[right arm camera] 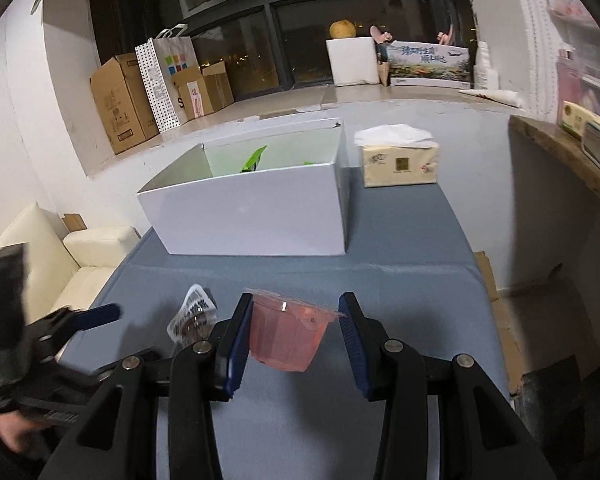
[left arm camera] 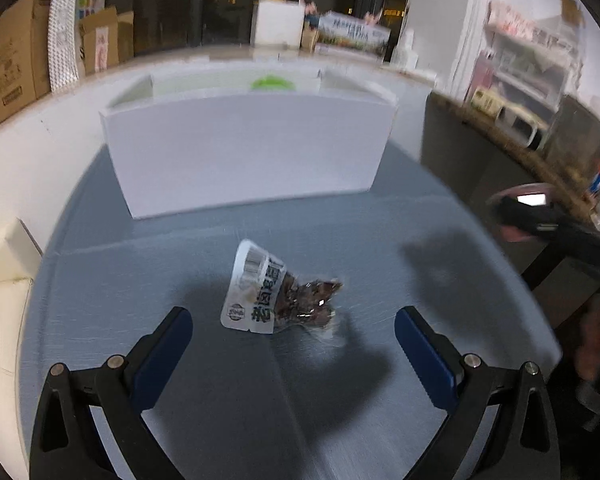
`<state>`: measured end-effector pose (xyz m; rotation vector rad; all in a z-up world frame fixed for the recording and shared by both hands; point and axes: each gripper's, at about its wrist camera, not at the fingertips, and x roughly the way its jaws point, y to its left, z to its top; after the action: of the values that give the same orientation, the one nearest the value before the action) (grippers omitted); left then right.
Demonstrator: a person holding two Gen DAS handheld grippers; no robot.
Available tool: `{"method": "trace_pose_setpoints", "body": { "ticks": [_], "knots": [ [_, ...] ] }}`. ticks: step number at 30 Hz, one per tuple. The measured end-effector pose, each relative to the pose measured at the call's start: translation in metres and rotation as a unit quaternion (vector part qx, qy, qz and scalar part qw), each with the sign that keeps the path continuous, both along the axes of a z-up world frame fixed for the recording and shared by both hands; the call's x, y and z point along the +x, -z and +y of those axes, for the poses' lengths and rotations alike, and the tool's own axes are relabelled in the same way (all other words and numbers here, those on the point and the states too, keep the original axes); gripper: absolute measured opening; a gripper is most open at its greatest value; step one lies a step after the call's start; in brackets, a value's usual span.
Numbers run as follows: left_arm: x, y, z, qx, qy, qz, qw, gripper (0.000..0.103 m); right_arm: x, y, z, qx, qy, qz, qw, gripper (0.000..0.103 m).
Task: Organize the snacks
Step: 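Grasp the pink jelly cup with right tool while left grasps the white snack bag, then carry the snack bag and pink cup into the white box and release both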
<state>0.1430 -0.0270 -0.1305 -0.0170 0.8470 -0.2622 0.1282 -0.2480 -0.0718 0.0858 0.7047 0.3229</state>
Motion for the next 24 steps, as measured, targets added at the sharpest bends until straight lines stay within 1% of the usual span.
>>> {"method": "trace_pose_setpoints", "body": {
  "ticks": [2,5,7,11,12,13,14,16,17,18,19,20,21,22,24],
  "knots": [
    [0.012,0.014,-0.005,0.018,0.0,0.014,0.9997,0.103,-0.007,0.002,-0.006,0.008,0.002,0.004,1.0,0.046],
    [0.026,0.029,-0.008,0.021,0.01,0.036,0.9991,0.103,-0.015,0.005,-0.01,0.009,0.006,0.005,1.0,0.046],
    [0.034,0.036,-0.008,0.038,0.004,0.048,0.9981,0.102,-0.017,0.008,-0.011,0.009,0.007,0.009,1.0,0.046],
    [0.035,0.039,-0.006,0.039,0.013,0.042,0.9983,0.099,-0.019,0.011,-0.013,0.013,0.007,0.011,1.0,0.046],
    [0.034,0.038,-0.007,0.043,0.018,0.036,0.9983,0.089,-0.019,0.011,-0.012,0.014,0.006,0.01,1.0,0.046],
    [0.034,0.038,-0.009,0.051,0.021,0.032,0.998,0.082,-0.019,0.011,-0.012,0.015,0.006,0.01,1.0,0.046],
    [0.033,0.037,-0.011,0.057,0.025,0.031,0.9976,0.08,-0.02,0.011,-0.012,0.016,0.005,0.01,1.0,0.046],
    [0.03,0.035,-0.011,0.06,0.032,0.026,0.9973,0.059,-0.02,0.011,-0.01,0.017,0.003,0.01,1.0,0.046],
    [0.03,0.035,-0.011,0.055,0.033,0.028,0.9975,0.059,-0.019,0.012,-0.009,0.017,0.002,0.01,1.0,0.046],
    [0.03,0.035,-0.009,0.05,0.033,0.029,0.9978,0.056,-0.019,0.013,-0.009,0.016,0.002,0.011,1.0,0.046],
    [0.029,0.035,-0.008,0.043,0.035,0.027,0.9981,0.052,-0.019,0.013,-0.008,0.016,0.002,0.012,1.0,0.046],
    [0.027,0.033,-0.007,0.038,0.034,0.023,0.9984,0.043,-0.019,0.014,-0.008,0.017,0.001,0.013,1.0,0.046],
    [0.026,0.031,-0.006,0.03,0.034,0.024,0.9987,0.039,-0.019,0.014,-0.007,0.016,0.0,0.012,1.0,0.046],
    [0.024,0.029,-0.007,0.03,0.032,0.025,0.9987,0.039,-0.02,0.014,-0.006,0.016,0.0,0.012,1.0,0.046],
    [0.016,0.022,-0.012,0.046,0.039,0.011,0.9981,0.039,-0.02,0.015,-0.005,0.016,-0.001,0.012,1.0,0.046]
  ]
}}
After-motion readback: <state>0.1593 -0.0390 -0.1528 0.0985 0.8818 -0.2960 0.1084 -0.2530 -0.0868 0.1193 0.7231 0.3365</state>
